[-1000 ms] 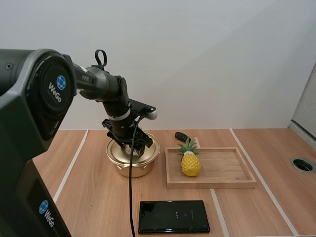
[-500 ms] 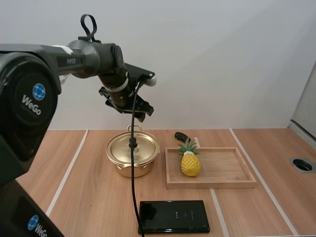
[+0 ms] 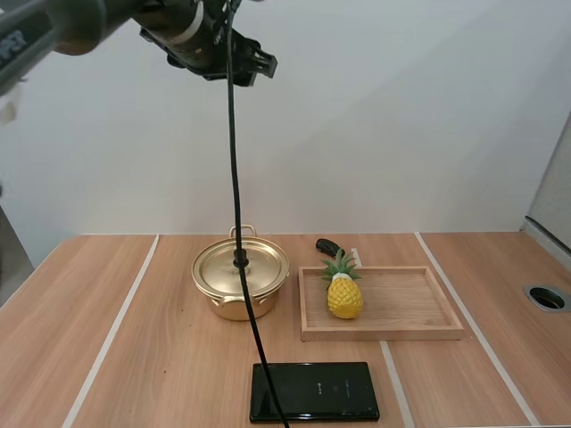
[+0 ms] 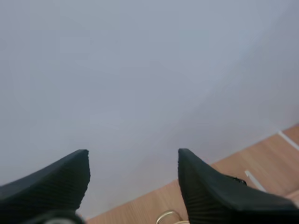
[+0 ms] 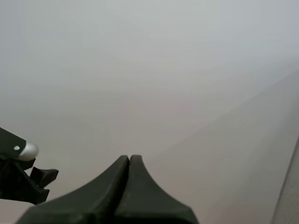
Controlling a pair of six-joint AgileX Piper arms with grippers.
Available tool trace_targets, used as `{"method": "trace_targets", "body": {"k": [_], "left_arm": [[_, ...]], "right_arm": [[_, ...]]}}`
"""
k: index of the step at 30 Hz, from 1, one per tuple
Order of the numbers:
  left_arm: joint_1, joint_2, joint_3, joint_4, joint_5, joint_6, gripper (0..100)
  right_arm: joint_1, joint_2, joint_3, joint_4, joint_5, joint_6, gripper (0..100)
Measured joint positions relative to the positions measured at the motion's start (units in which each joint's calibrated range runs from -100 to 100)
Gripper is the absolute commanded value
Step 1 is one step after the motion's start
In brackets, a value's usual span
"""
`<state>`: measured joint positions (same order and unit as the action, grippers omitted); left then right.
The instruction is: Open the pot, put the grape inside, and close it
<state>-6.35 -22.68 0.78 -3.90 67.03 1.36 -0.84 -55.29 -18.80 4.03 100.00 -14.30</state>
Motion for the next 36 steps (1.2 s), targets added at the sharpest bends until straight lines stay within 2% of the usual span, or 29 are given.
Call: {"method": "trace_targets", "body": {"k": [1,4,7,12,15,19,24,30,36], "left_arm": [[0.00,-1.40,0.00,0.38,-1.15,-0.83,0],[0.60,-5.19,-0.26,1.48,-4.27,-3.89,0],[2.32,-8.62,-0.26,2.98,-5.85,-5.92,0],[5.97,-14.29,-0.26,3.90,-8.79,-7.60,0],[6.87,-17.90,-0.26,3.14,-10.61,-7.77,0],[7.02,-22.73,1.18,-1.21,-15.51,-5.23,0],[7.02,-30.60,10.48,-6.10,-24.19,-1.62,0],[7.02,-40.07,26.04,-6.92,-33.07,-0.74,0],[7.10,-50.59,39.99,-7.06,-35.93,-0.66,0]], "right_arm": [[0.00,0.00,0.00,-0.39,0.00,0.00,0],[0.00,0.00,0.00,-1.84,0.00,0.00,0],[0.00,0.28,0.13,-2.72,0.00,0.00,0],[0.00,0.40,4.51,-2.34,-1.55,0.00,0],[0.00,0.13,9.66,-1.60,-8.40,-0.04,0],[0.00,-2.54,18.07,-0.80,-20.98,-0.04,0],[0.00,-7.00,28.19,0.33,-31.75,-0.13,0],[0.00,-10.97,38.05,1.10,-40.02,-0.13,0],[0.00,-14.03,46.43,1.96,-43.80,-0.17,0]]}}
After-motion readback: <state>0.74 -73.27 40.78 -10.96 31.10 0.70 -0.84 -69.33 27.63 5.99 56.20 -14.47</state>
